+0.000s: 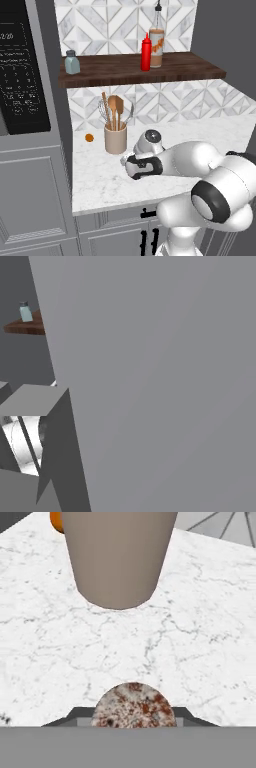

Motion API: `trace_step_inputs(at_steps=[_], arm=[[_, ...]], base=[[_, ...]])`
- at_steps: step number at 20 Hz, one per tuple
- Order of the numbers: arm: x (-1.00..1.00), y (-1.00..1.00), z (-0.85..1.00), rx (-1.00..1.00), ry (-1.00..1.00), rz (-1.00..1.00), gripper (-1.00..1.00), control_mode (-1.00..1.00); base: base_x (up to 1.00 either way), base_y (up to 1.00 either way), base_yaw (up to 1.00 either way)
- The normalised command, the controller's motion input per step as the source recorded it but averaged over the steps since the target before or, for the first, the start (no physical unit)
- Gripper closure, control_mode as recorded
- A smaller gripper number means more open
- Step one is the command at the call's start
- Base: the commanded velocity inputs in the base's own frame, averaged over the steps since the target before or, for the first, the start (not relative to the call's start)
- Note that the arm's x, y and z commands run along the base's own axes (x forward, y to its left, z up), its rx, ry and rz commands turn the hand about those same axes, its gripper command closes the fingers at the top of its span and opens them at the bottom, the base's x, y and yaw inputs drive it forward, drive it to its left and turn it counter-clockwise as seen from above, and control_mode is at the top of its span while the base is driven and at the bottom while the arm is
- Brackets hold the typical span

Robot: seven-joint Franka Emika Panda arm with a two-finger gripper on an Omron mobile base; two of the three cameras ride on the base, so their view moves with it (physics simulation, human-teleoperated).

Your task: Put the shaker and condiment bottle from the counter next to their counterparts in the cabinet.

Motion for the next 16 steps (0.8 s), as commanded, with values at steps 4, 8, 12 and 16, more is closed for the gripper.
trace_step_inputs(at_steps=[4,8,12,16], arm=[[0.00,0.05,0.67,0.00,-0.21,0.04,1.00,-1.00],[0.00,0.00,0.68,0.00,-0.12,0.00,1.00,-1.00],[0.00,0.02,0.73,0.02,-0.04,0.00,1.00,-1.00],[0.00,0.10,0.79,0.01,-0.01,0.00,1.00,-1.00]], base=[[0.00,0.00,0.00],[0.00,0.00,0.00],[0.00,0.00,0.00],[0.00,0.00,0.00]])
